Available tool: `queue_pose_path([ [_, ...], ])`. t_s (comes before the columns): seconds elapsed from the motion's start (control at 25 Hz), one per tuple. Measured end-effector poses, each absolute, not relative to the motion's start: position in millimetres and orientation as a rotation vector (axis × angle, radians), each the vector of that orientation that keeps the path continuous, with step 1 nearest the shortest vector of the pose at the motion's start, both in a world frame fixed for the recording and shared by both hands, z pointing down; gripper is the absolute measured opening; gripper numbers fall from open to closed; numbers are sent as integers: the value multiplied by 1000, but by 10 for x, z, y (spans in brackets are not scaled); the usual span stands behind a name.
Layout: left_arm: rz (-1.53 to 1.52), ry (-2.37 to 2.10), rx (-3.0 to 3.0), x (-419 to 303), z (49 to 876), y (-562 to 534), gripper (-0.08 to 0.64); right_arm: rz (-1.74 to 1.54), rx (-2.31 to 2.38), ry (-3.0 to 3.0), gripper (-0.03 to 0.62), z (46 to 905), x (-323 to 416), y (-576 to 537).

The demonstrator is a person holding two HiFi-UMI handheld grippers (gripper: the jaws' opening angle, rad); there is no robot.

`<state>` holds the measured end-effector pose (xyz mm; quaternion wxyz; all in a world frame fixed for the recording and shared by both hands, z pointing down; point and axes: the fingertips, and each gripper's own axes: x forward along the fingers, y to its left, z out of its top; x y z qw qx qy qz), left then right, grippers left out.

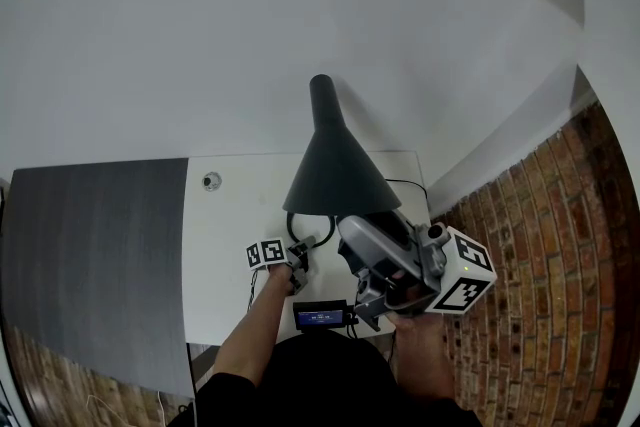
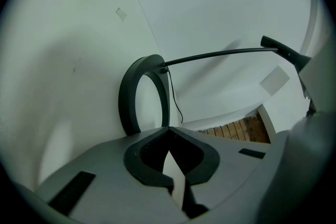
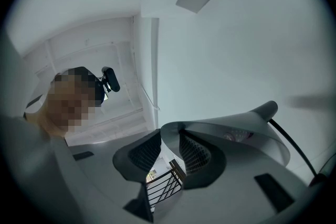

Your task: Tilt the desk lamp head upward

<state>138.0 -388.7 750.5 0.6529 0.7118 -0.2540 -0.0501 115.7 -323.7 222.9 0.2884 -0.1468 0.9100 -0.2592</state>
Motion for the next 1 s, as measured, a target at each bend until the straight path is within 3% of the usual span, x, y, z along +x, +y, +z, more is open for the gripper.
queue_pose_path([
  [1.0, -89, -572, 1623, 1393, 7510, -3891, 9, -762, -395, 2348, 115, 2006, 1180, -3401],
])
